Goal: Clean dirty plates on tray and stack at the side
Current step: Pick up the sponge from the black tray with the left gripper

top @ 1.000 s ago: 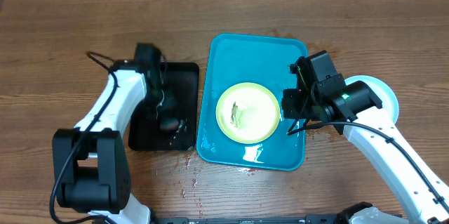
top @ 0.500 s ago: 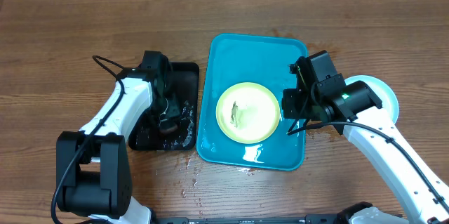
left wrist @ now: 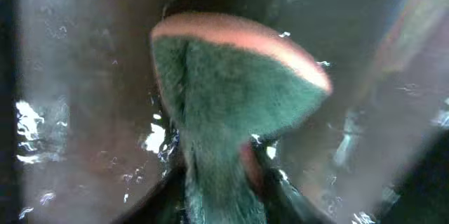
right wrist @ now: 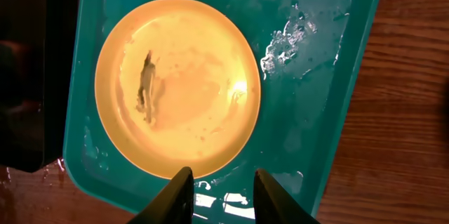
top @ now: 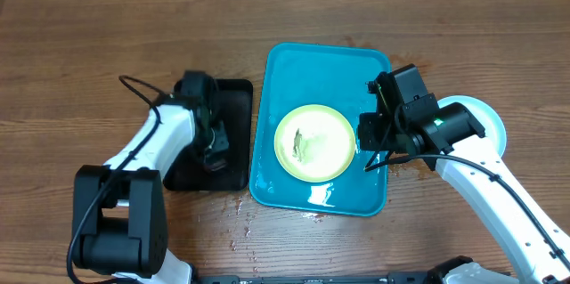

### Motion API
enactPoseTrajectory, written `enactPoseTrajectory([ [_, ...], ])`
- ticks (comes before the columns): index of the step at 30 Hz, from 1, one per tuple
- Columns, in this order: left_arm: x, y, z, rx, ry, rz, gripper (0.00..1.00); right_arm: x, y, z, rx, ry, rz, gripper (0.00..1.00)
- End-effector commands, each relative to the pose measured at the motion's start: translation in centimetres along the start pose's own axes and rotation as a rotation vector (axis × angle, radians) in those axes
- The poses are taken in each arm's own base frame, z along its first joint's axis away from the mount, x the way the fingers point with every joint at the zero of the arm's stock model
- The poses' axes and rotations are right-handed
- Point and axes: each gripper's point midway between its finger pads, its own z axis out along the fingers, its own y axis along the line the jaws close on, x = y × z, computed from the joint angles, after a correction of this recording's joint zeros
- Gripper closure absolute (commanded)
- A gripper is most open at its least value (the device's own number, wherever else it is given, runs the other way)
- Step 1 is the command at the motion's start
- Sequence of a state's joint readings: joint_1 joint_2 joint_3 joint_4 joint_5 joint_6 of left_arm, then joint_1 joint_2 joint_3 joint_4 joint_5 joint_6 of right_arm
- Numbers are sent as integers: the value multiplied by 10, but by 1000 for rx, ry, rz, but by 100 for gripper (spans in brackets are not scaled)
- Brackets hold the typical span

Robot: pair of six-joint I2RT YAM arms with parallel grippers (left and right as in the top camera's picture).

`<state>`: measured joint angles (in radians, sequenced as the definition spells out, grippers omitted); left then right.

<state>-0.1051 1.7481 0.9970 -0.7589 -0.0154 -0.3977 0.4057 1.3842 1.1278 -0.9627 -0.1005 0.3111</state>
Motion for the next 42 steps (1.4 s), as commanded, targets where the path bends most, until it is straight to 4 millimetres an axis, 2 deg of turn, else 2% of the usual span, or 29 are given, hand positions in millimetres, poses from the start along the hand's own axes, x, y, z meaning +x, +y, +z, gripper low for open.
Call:
enactPoseTrajectory([
  [1,14,4,13,-5,10,-17,96,1,0,1,-4,2,6,70],
  [6,8,-8,-6,39,36,-23,96,1,0,1,-4,2,6,70],
  [9,-6,-12,-35,30,36,20,93,1,0,1,-4,3,6,70],
  [10,-9,-13,-41,31,36,31,86,1,0,1,-4,3,6,71],
  [12,-11,-14,-48,31,35,54,60,1,0,1,-4,3,6,70],
  [13,-10,-14,-48,30,37,63,52,1,0,1,-4,3,6,70],
  [15,-9,-11,-45,16,40,65,44,1,0,1,-4,3,6,70],
  [17,-9,-8,-40,5,30,65,42,2,0,1,-3,6,6,70],
  [21,-5,-5,-19,1,11,62,50,4,-1,1,1,15,7,70],
  [22,-3,-4,-13,2,6,60,58,4,-1,1,2,17,8,70],
  [25,5,-1,6,9,-7,26,93,4,-1,1,1,16,8,70],
  [26,8,-1,9,14,0,1,96,4,-1,1,0,13,7,70],
  [29,9,-7,5,42,16,-14,96,1,-3,0,3,3,14,70],
  [32,-6,-12,-21,42,2,-9,96,-12,-27,-2,89,-55,171,67],
  [33,-14,-15,-35,47,-11,-1,96,-18,-37,-3,115,-79,229,67],
  [36,-34,-23,-77,69,-62,11,96,-28,-52,-4,96,-97,306,67],
  [38,-46,-31,-107,92,-107,40,96,-29,-53,1,44,-67,294,67],
  [42,-58,-50,-157,129,-184,109,96,-15,-31,26,-102,55,149,65],
])
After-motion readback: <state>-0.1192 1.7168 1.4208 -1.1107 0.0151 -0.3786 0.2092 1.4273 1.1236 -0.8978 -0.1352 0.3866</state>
